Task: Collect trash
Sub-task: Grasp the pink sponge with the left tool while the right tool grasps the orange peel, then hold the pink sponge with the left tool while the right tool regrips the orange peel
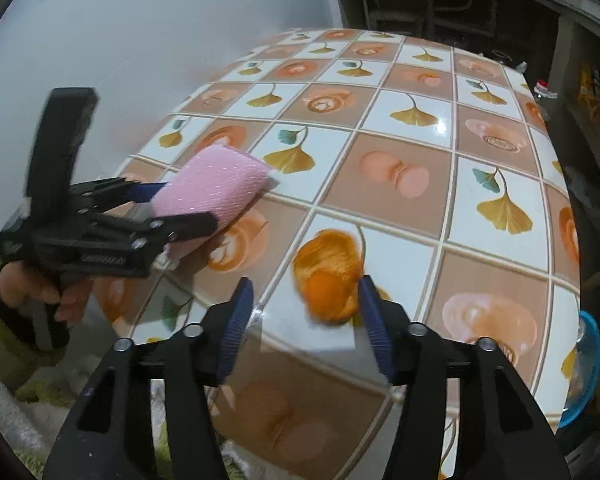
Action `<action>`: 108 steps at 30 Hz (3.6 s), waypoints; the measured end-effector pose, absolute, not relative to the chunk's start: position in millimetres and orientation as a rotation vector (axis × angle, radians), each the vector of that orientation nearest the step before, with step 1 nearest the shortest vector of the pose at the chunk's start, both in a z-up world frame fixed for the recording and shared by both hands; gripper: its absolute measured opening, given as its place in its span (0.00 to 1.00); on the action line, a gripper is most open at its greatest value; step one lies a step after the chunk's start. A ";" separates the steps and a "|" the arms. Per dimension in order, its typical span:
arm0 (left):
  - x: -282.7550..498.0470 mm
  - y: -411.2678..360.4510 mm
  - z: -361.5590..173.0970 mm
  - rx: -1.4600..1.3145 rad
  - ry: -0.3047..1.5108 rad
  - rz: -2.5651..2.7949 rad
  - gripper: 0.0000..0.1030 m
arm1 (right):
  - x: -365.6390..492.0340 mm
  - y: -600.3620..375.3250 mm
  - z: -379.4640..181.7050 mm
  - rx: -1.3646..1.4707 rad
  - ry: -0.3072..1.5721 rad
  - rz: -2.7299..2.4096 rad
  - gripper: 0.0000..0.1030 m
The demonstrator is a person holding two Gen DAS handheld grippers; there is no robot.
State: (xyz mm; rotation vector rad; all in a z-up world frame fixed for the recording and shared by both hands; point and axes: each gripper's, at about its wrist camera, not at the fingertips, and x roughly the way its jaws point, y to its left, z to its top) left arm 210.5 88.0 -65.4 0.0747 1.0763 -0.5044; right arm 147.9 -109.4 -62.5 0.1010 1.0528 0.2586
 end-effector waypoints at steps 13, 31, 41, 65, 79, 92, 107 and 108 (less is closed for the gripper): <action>213.8 92.6 -65.7 0.045 1.065 -0.513 0.82 | 140.8 -177.0 -52.3 0.487 0.982 0.217 0.45; 213.7 92.9 -66.5 0.052 1.061 -0.512 0.86 | 145.2 -124.4 -51.2 0.132 1.002 0.127 0.19; 213.0 90.9 -67.6 0.055 1.051 -0.520 0.88 | 152.1 -122.0 -63.1 0.116 1.043 0.083 0.08; 212.4 90.5 -67.6 0.057 1.046 -0.522 0.89 | 151.1 -139.2 -46.7 0.290 0.993 0.132 0.02; 212.6 90.1 -67.4 0.054 1.043 -0.522 0.90 | 156.6 -130.5 -70.6 0.238 1.045 0.113 0.02; 212.6 90.2 -67.8 0.053 1.043 -0.521 0.91 | 153.7 -123.1 -63.9 0.148 1.017 0.107 0.14; 219.4 90.7 -67.8 0.035 1.042 -0.498 0.92 | 148.9 -139.6 -48.8 0.232 0.950 0.116 0.44; 220.1 90.4 -68.0 0.036 1.042 -0.496 0.92 | 149.5 -140.3 -50.8 0.239 0.959 0.117 0.45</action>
